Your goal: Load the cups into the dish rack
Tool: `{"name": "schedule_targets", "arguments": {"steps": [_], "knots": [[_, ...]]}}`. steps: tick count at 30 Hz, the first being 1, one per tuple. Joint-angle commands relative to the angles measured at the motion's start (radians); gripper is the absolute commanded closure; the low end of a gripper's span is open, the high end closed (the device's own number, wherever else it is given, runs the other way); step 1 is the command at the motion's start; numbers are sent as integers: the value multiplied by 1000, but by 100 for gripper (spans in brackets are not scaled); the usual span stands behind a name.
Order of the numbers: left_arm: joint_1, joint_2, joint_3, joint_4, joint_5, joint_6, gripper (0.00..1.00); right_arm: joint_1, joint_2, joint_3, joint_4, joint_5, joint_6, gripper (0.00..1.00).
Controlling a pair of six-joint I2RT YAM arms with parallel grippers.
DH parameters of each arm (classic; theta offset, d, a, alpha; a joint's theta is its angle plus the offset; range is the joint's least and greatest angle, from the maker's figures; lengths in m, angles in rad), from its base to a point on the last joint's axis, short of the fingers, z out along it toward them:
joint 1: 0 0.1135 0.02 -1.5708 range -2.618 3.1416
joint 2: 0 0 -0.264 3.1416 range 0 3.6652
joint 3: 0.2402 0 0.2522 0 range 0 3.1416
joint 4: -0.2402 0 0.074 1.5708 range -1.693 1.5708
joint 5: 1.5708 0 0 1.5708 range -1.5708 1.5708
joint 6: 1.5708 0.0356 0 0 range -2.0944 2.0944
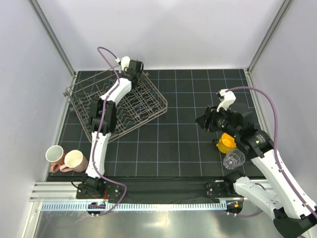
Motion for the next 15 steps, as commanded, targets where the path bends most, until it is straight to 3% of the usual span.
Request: {"name": "schedule_targets", "arguments": {"steps": [1,5,6,10,11,15], "knots": [[7,-12,57,182,-9,-3,100,4,3,2,38,5,12,49],[8,6,55,177,-11,-11,96,3,6,-3,39,5,13,49],[8,10,54,174,-15,-13,87,4,9,-3,39,4,15,49],[8,-3,28,168,-41,-13,74,4,12,-8,41,7,16,49],[8,-7,20,170,-49,-13,62,3,12,-8,41,4,16,49],[10,-39,-11,168,-63,-11,44,4,16,-12,45,-2,19,49]]}}
